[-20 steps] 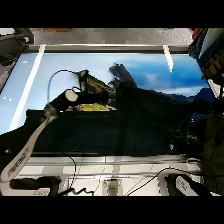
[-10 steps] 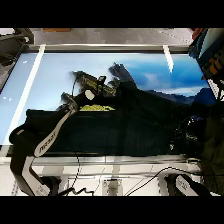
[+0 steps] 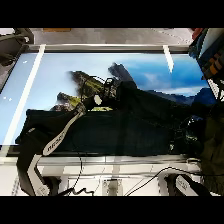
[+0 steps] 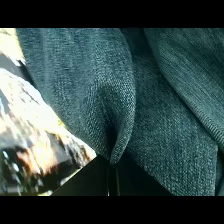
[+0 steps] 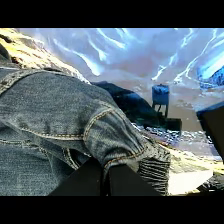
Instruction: Fold the clothes and pants, and hang the long-sleeved shirts on hangers.
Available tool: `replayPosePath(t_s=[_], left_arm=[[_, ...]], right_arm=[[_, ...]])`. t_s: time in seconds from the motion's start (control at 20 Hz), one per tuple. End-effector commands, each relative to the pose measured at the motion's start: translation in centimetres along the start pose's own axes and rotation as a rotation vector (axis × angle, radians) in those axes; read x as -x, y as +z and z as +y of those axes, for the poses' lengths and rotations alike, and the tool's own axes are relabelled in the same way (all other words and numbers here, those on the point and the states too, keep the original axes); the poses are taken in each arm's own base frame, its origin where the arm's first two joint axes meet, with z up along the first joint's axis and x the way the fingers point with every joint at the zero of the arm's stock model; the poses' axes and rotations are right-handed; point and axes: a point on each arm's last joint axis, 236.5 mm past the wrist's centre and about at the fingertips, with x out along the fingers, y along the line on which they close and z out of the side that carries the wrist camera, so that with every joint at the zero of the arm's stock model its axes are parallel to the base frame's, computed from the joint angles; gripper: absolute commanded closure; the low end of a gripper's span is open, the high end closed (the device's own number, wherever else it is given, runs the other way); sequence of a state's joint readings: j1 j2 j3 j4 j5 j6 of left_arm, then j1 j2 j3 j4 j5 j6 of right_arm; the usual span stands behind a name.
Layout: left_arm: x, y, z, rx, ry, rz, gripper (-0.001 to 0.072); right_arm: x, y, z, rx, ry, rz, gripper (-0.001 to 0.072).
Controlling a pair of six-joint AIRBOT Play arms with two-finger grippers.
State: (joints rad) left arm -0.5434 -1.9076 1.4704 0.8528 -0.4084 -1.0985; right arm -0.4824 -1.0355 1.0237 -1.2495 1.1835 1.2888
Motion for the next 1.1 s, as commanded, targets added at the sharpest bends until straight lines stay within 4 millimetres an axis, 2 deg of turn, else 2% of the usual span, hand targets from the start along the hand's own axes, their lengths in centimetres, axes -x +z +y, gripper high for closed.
replayPosePath(t_s=[0.0,0.1,0.15,0.35,0.45,0.55,0.65,0.7,0.75,0.8,0.95,1.05], left_arm=[[1.8,3.3,0.8,-0.041,0.04,-0.093,0.0682],[5.9,8.1,2.1,-0.174,0.118,-0.2,0.0682],[8.8,10.6,3.0,-0.267,0.172,-0.245,0.0682],[22.7,19.1,6.5,-0.608,0.453,-0.4,0.0682],[29.7,21.7,8.2,-0.677,0.585,-0.465,0.0682],[35.2,23.0,10.0,-0.653,0.666,-0.523,0.0682],[39.0,23.1,11.8,-0.625,0.729,-0.536,0.0682],[39.8,22.4,12.9,-0.604,0.746,-0.502,0.0682],[39.7,21.1,13.9,-0.579,0.746,-0.437,0.0682],[38.7,18.8,14.9,-0.544,0.728,-0.331,0.0682],[33.6,10.8,16.7,-0.444,0.621,0.014,0.0682],[29.4,7.0,17.7,-0.413,0.558,0.162,0.0682]], right_arm=[[0.0,0.1,-0.1,0.0,-0.004,-0.006,0.0687],[0.1,1.5,-0.7,0.003,-0.028,-0.062,0.0687],[0.2,2.3,-0.9,0.003,-0.036,-0.099,0.0687],[0.5,4.5,-1.4,0.0,-0.06,-0.191,0.0687],[0.6,4.8,-1.5,0.0,-0.064,-0.206,0.0687],[0.6,4.8,-1.5,0.0,-0.063,-0.206,0.0687],[0.6,4.8,-1.5,0.0,-0.063,-0.205,0.0687],[0.5,4.7,-1.5,0.0,-0.062,-0.203,0.0687],[0.5,4.7,-1.5,0.0,-0.061,-0.2,0.0687],[0.5,4.6,-1.4,0.0,-0.06,-0.197,0.0687],[0.5,4.6,-1.4,0.0,-0.06,-0.195,0.0687],[0.5,4.6,-1.4,0.0,-0.06,-0.195,0.0687]])
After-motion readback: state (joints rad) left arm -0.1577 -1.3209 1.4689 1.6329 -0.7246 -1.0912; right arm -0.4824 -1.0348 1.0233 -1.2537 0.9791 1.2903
